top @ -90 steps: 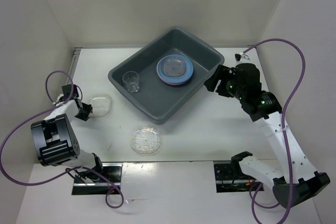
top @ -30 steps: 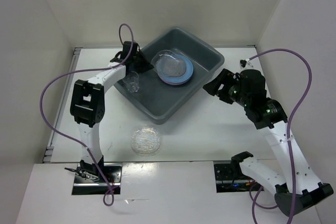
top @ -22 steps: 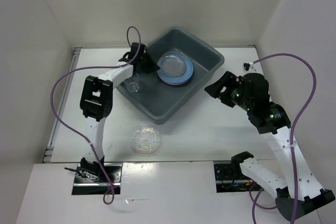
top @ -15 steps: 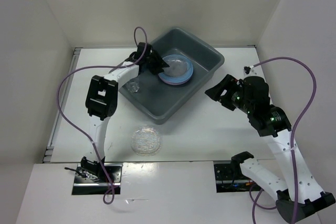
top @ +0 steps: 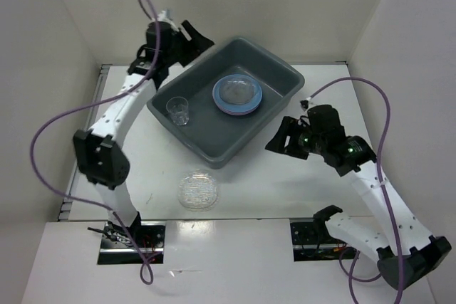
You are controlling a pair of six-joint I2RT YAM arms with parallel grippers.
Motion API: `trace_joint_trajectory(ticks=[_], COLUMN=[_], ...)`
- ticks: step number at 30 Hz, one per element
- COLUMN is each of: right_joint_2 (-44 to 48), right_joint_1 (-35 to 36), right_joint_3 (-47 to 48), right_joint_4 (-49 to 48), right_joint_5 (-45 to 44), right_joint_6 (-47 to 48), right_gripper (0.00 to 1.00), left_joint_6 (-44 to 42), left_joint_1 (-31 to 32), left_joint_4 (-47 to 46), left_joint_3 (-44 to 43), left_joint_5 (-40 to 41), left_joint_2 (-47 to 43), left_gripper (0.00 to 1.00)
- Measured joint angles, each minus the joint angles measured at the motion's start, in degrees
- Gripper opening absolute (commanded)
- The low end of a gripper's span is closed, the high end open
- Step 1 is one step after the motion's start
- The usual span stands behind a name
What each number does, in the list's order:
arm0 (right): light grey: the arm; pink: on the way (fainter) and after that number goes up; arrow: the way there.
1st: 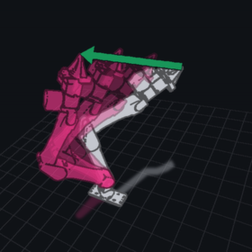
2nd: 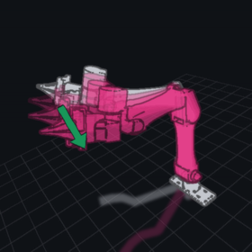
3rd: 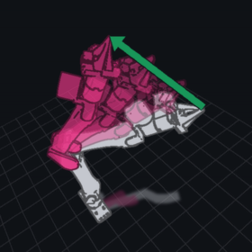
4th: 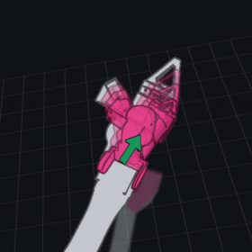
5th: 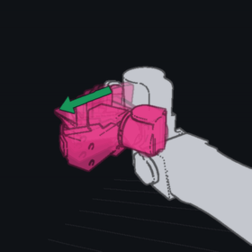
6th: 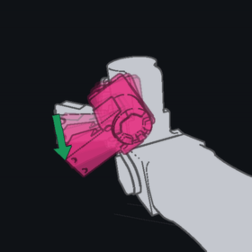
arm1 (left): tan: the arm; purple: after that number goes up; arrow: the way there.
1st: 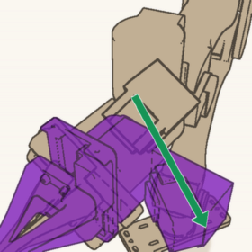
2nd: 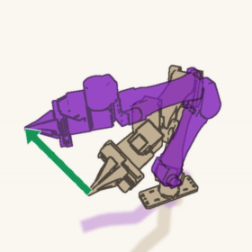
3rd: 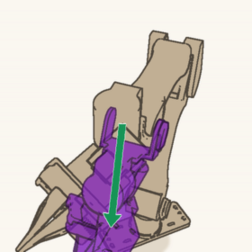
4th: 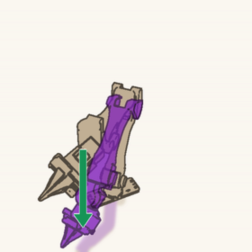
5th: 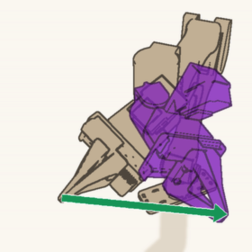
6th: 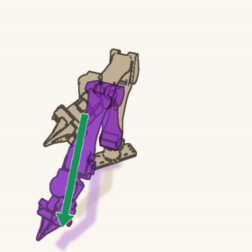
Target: Place the mixed dishes into the plastic bin
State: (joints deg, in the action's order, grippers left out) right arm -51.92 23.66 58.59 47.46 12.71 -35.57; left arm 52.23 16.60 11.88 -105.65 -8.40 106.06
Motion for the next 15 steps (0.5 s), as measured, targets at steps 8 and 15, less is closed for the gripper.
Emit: trace_joint_trajectory(ticks=[8,15], right_joint_2=[-4.79,-7.26], right_joint_1=[14.43,31.47], right_joint_3=[-4.52,-13.22], right_joint_4=[-0.42,-5.57], right_joint_5=[1.11,0.57], right_joint_6=[0.35,-8.74], right_gripper=[0.66,0.66], left_joint_6=[-1.55,-1.53], left_joint_1=[-6.03,-7.28], left_joint_4=[-0.72,2.8], left_joint_3=[18.67,30.01], left_joint_5=[3.52,4.63], left_joint_2=[-21.31,-22.47], left_gripper=[0.79,0.79])
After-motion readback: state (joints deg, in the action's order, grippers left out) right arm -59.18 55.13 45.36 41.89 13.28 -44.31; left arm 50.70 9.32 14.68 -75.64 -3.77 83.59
